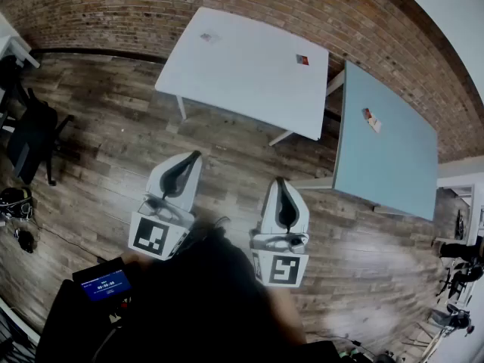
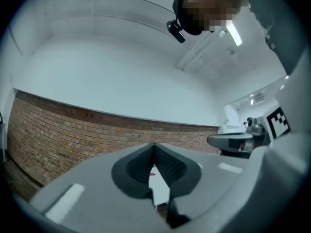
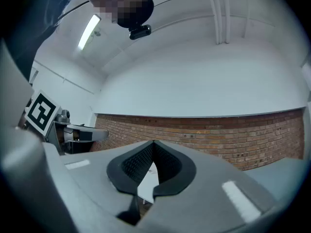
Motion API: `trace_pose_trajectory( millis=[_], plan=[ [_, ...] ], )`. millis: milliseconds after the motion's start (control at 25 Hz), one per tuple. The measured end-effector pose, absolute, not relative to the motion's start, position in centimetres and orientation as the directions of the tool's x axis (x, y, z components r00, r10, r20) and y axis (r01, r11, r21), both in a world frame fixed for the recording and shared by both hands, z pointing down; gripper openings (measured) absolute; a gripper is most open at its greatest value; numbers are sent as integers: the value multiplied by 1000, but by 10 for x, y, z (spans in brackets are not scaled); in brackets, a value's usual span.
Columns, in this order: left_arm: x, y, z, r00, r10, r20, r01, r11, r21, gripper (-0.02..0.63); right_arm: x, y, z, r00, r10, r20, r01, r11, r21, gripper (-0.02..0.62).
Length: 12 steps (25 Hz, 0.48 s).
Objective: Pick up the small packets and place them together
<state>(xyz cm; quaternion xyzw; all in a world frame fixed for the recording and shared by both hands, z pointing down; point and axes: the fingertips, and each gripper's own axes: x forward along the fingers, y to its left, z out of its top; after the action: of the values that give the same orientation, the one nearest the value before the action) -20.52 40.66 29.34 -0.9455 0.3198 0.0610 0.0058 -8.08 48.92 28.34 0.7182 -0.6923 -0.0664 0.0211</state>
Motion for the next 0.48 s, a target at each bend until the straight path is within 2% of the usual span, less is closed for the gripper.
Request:
trace_pose_trajectory(
  millis=[480],
  plan=[
    [-203,399,293,766,-634,-109,-630,-774,72,0,-70,486,289,55,-997,-56,-996,-59,68,2]
  ],
)
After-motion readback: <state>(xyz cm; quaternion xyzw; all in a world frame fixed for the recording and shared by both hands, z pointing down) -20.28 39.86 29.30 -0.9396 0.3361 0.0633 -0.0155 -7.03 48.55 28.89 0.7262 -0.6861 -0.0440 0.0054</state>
